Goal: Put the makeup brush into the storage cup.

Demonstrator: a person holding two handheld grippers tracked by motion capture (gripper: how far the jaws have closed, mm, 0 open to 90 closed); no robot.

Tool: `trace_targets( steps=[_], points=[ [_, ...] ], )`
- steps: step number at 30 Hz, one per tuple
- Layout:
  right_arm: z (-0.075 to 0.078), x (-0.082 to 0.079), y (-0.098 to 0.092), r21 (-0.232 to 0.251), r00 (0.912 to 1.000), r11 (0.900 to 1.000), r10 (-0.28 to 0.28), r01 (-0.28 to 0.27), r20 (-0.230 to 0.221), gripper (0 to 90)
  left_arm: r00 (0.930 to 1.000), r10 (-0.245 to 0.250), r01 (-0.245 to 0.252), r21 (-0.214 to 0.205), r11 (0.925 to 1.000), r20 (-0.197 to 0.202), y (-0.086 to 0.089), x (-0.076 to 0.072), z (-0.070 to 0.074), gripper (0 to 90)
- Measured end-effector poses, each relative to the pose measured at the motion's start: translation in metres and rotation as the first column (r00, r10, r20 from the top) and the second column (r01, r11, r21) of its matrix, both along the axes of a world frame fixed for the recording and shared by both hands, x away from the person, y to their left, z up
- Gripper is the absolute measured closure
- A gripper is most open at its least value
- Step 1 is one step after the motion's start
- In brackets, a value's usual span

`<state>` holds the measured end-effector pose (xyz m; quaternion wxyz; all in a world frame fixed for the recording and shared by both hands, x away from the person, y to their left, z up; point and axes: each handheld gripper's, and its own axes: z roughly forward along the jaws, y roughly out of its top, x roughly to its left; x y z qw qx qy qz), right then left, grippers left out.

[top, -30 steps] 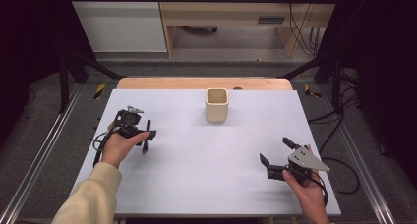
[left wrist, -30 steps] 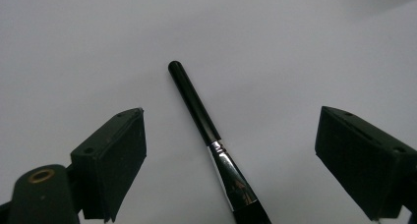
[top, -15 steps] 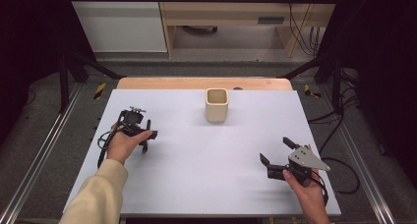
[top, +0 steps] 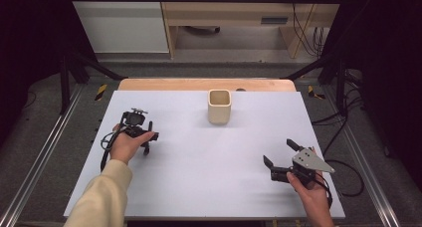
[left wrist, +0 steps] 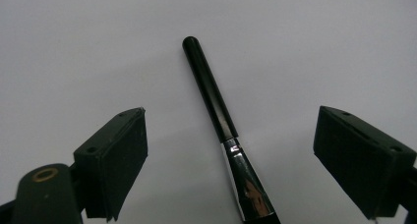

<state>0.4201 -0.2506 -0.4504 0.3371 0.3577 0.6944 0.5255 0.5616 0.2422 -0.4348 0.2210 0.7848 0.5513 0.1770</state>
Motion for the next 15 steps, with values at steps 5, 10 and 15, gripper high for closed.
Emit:
trace_targets(
  steps=[5,10,15],
  points=[
    [0.0001,-0.0002,-0.0004,0.002,1.0000,1.0000,0.000,0.000,-0.001,3.7,0.9997,0.018,-0.018,0.011,0.9998,-0.016,0.0010,0.0026,-0.0048,13.5],
    [0.0003,-0.0003,-0.0007,0.005,1.0000,1.0000,-0.002,0.002,-0.003,3.7,0.9993,0.033,-0.033,0.012,0.9994,-0.016,0.0022,0.0035,-0.0065,18.4],
    [0.0002,-0.0002,-0.0005,0.004,1.0000,1.0000,0.001,-0.001,-0.004,3.7,0.9983,0.043,-0.043,0.004,0.9991,-0.039,0.0029,0.0029,-0.0051,29.1]
  ],
)
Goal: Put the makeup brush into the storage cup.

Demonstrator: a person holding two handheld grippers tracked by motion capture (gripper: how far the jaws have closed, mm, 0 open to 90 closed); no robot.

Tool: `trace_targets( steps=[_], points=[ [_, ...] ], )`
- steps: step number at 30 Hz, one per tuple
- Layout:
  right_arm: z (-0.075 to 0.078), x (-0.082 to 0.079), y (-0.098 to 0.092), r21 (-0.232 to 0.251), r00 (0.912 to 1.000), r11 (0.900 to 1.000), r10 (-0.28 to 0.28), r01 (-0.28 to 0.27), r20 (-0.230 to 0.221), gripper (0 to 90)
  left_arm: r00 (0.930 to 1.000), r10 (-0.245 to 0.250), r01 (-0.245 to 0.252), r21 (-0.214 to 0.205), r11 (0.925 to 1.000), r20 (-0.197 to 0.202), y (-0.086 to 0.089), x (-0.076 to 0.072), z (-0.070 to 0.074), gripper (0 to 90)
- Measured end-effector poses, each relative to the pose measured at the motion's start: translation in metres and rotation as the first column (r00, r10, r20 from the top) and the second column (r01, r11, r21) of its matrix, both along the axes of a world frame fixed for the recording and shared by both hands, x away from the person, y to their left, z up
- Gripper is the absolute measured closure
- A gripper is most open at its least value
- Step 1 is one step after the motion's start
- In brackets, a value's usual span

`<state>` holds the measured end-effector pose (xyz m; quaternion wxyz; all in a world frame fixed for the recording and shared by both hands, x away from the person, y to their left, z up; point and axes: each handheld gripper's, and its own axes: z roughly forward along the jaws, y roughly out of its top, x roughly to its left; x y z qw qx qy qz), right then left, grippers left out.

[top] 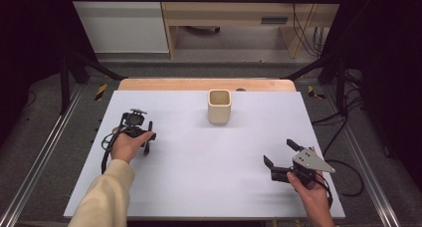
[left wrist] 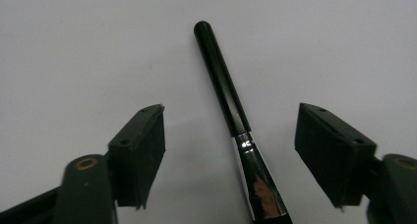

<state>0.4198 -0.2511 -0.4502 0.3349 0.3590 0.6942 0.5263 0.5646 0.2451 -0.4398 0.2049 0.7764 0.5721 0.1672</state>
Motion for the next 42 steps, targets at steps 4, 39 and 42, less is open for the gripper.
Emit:
trace_targets(
  steps=[4,39,42],
  points=[
    [0.000,0.000,0.000,0.000,1.0000,1.0000,0.002,-0.002,0.000,3.7,0.9998,0.006,-0.006,-0.009,0.9999,-0.017,0.000,0.000,0.000,38.6],
    [0.001,0.000,0.000,0.000,1.0000,1.0000,0.007,-0.007,-0.001,3.8,0.9947,0.042,-0.042,-0.002,0.9991,-0.094,-0.007,0.003,-0.010,76.5],
    [0.001,0.000,0.000,0.000,1.0000,1.0000,0.006,-0.006,-0.001,3.9,0.9968,0.034,-0.034,0.007,0.9994,-0.072,-0.008,0.001,-0.011,77.3]
  ],
)
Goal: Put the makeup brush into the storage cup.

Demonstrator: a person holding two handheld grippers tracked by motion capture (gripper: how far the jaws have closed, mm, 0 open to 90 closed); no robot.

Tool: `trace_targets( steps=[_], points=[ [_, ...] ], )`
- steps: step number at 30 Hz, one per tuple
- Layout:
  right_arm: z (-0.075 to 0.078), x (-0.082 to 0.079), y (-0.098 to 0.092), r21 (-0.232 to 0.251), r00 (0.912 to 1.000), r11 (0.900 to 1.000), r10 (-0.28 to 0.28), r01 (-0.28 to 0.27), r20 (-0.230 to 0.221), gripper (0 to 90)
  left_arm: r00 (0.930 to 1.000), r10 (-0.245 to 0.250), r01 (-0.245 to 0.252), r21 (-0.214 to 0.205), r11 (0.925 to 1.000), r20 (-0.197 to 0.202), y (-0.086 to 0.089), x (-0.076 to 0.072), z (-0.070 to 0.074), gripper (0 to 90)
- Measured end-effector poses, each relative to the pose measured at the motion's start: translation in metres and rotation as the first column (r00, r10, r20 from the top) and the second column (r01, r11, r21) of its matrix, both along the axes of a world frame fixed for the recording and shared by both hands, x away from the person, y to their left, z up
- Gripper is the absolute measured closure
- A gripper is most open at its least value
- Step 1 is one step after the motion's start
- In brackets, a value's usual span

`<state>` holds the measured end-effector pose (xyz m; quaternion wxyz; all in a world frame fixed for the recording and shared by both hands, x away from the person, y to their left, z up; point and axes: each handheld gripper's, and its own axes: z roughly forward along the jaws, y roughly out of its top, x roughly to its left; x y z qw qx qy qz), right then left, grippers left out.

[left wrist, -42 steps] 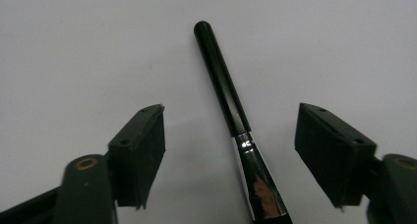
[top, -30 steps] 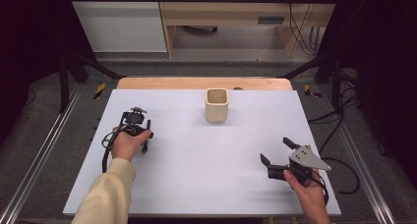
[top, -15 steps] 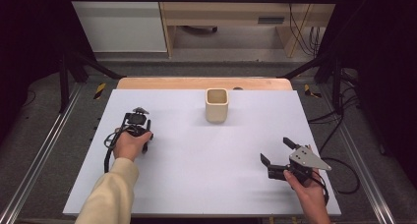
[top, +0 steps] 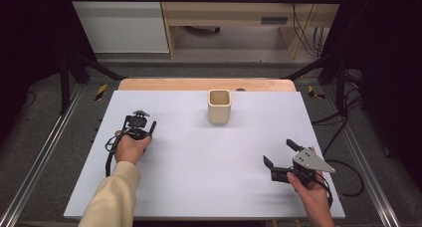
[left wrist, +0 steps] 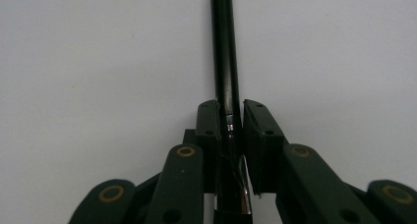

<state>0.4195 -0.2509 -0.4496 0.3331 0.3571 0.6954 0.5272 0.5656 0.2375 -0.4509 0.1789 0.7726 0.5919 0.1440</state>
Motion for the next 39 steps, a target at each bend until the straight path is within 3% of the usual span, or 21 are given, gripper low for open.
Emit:
trace_targets(
  steps=[9,16,19,20,25,28,32,39],
  points=[
    [0.000,0.000,0.001,-0.002,1.0000,1.0000,0.001,-0.001,-0.001,3.9,0.9987,-0.028,0.027,0.013,0.9995,0.043,0.002,-0.005,0.001,77.9],
    [0.000,0.000,0.002,-0.010,1.0000,0.9999,0.007,-0.007,0.000,3.9,0.9936,-0.075,0.075,0.002,0.9972,0.085,0.002,-0.011,0.011,78.0],
    [-0.001,0.000,0.004,-0.017,0.9999,0.9998,0.010,-0.010,-0.001,3.8,0.9893,-0.101,0.102,-0.001,0.9948,0.106,-0.001,-0.014,0.016,78.0],
    [-0.001,0.000,0.004,-0.020,0.9999,0.9997,0.013,-0.013,0.000,3.9,0.9846,-0.124,0.123,0.013,0.9923,0.124,-0.005,-0.018,0.019,78.0],
    [-0.001,0.000,0.007,-0.032,0.9998,0.9993,0.019,-0.019,-0.002,3.8,0.9780,-0.156,0.157,0.004,0.9876,0.139,-0.010,-0.024,0.025,78.0],
    [-0.002,0.000,0.011,-0.046,0.9995,0.9985,0.031,-0.031,-0.001,3.7,0.9684,-0.191,0.191,0.012,0.9814,0.161,-0.015,-0.029,0.029,78.0],
    [-0.003,0.000,0.015,-0.064,0.9993,0.9973,0.037,-0.037,-0.005,3.4,0.9588,-0.224,0.224,0.020,0.9744,0.175,-0.020,-0.033,0.034,78.0],
    [-0.004,0.000,0.019,-0.082,0.9990,0.9956,0.045,-0.046,-0.005,3.4,0.9488,-0.261,0.259,0.031,0.9653,0.179,-0.028,-0.035,0.038,78.0]
  ],
)
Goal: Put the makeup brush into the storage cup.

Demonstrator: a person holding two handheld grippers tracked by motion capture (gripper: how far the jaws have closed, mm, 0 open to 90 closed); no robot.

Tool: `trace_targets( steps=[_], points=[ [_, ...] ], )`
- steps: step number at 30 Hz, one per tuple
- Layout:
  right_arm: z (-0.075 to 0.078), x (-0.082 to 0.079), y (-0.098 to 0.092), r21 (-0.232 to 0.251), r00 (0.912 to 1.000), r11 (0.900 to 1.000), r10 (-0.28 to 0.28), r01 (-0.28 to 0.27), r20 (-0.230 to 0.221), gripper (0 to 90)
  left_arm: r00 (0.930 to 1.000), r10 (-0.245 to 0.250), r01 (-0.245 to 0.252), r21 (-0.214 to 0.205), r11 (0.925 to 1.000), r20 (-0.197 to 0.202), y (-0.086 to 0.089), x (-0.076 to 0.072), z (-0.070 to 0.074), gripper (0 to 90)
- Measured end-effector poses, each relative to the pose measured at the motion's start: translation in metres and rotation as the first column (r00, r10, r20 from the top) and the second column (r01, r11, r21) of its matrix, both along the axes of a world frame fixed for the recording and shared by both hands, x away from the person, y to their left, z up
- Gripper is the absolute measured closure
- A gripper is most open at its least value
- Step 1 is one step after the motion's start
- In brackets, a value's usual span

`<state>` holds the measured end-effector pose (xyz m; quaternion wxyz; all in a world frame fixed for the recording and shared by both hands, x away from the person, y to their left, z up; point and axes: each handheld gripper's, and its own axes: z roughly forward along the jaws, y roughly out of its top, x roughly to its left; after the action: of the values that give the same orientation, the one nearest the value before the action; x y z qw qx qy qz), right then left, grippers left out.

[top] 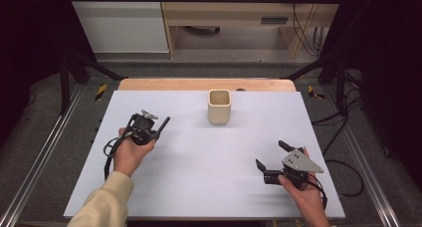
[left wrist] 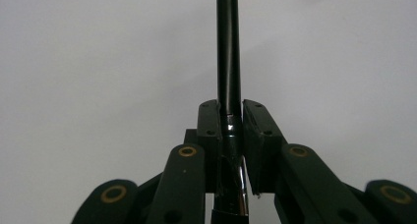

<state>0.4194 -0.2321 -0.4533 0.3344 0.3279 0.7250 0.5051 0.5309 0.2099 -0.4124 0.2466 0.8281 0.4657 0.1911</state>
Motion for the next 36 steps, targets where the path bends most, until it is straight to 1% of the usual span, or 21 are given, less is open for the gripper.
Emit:
trace_targets(
  steps=[4,6,7,9,13,14,15,16,19,21,22,24,26,27,28,30,31,33,34,35,36],
  points=[
    [0.000,0.000,0.001,-0.004,1.0000,1.0000,0.002,-0.002,0.004,3.4,0.9996,-0.027,0.027,0.008,0.9996,0.002,-0.005,-0.002,0.002,78.0],
    [0.000,-0.001,0.002,-0.011,1.0000,0.9999,0.008,-0.007,0.006,3.4,0.9982,-0.060,0.060,0.012,0.9981,0.005,-0.013,-0.004,0.006,78.0],
    [0.000,-0.001,0.002,-0.011,1.0000,0.9999,0.008,-0.007,0.006,3.4,0.9982,-0.060,0.060,0.012,0.9981,0.005,-0.013,-0.004,0.006,78.0],
    [0.000,-0.001,0.006,-0.032,0.9998,0.9994,0.014,-0.013,0.013,3.4,0.9954,-0.095,0.095,0.021,0.9953,0.014,-0.021,-0.006,0.011,78.0],
    [-0.001,-0.003,0.012,-0.091,0.9991,0.9955,0.030,-0.027,0.029,3.6,0.9908,-0.132,0.132,0.023,0.9910,0.026,-0.032,-0.009,0.017,78.0],
    [-0.001,-0.003,0.012,-0.091,0.9991,0.9955,0.030,-0.027,0.029,3.6,0.9908,-0.132,0.132,0.023,0.9910,0.026,-0.032,-0.009,0.017,78.0],
    [-0.002,-0.003,0.014,-0.107,0.9992,0.9939,0.029,-0.026,0.028,3.7,0.9894,-0.143,0.142,0.023,0.9896,0.027,-0.035,-0.010,0.018,78.0],
    [-0.003,-0.003,0.017,-0.137,0.9991,0.9901,0.033,-0.029,0.026,3.7,0.9878,-0.153,0.152,0.026,0.9880,0.029,-0.038,-0.010,0.019,78.0],
    [-0.003,-0.005,0.024,-0.184,0.9982,0.9822,0.045,-0.038,0.038,4.8,0.9805,-0.194,0.193,0.027,0.9807,0.030,-0.048,-0.014,0.022,78.0],
    [-0.003,-0.005,0.029,-0.213,0.9975,0.9762,0.053,-0.042,0.047,5.1,0.9789,-0.202,0.201,0.026,0.9792,0.032,-0.051,-0.015,0.022,78.0],
    [-0.003,-0.006,0.031,-0.223,0.9971,0.9737,0.058,-0.045,0.050,5.3,0.9748,-0.221,0.220,0.026,0.9750,0.030,-0.055,-0.016,0.022,78.0],
    [-0.004,-0.006,0.033,-0.234,0.9965,0.9711,0.064,-0.050,0.053,5.4,0.9729,-0.230,0.229,0.031,0.9729,0.027,-0.057,-0.017,0.022,78.0],
    [-0.004,-0.007,0.040,-0.265,0.9951,0.9625,0.078,-0.059,0.060,5.9,0.9664,-0.256,0.255,0.036,0.9662,0.021,-0.063,-0.019,0.023,78.0],
    [-0.004,-0.007,0.043,-0.278,0.9945,0.9587,0.082,-0.061,0.064,6.2,0.9644,-0.264,0.263,0.036,0.9641,0.020,-0.065,-0.019,0.023,78.0],
    [-0.004,-0.007,0.043,-0.278,0.9945,0.9587,0.082,-0.061,0.064,6.2,0.9644,-0.264,0.263,0.036,0.9641,0.020,-0.065,-0.019,0.023,78.0],
    [-0.004,-0.008,0.049,-0.308,0.9927,0.9488,0.096,-0.069,0.073,7.0,0.9574,-0.288,0.287,0.040,0.9570,0.019,-0.070,-0.021,0.024,78.0],
    [-0.004,-0.008,0.051,-0.318,0.9922,0.9454,0.099,-0.069,0.077,7.3,0.9574,-0.288,0.287,0.040,0.9570,0.019,-0.070,-0.021,0.024,78.0],
    [-0.004,-0.009,0.056,-0.343,0.9904,0.9366,0.108,-0.072,0.087,8.4,0.9499,-0.312,0.311,0.041,0.9494,0.014,-0.076,-0.023,0.024,77.9],
    [-0.004,-0.009,0.056,-0.343,0.9904,0.9366,0.108,-0.072,0.087,8.4,0.9499,-0.312,0.311,0.041,0.9494,0.014,-0.076,-0.023,0.024,78.0],
    [-0.004,-0.009,0.059,-0.354,0.9893,0.9324,0.114,-0.075,0.091,8.7,0.9473,-0.320,0.319,0.041,0.9468,0.012,-0.078,-0.024,0.024,78.0],
    [-0.005,-0.009,0.064,-0.373,0.9871,0.9242,0.126,-0.080,0.099,8.7,0.9417,-0.337,0.336,0.048,0.9407,0.007,-0.083,-0.025,0.024,78.0]
  ],
)
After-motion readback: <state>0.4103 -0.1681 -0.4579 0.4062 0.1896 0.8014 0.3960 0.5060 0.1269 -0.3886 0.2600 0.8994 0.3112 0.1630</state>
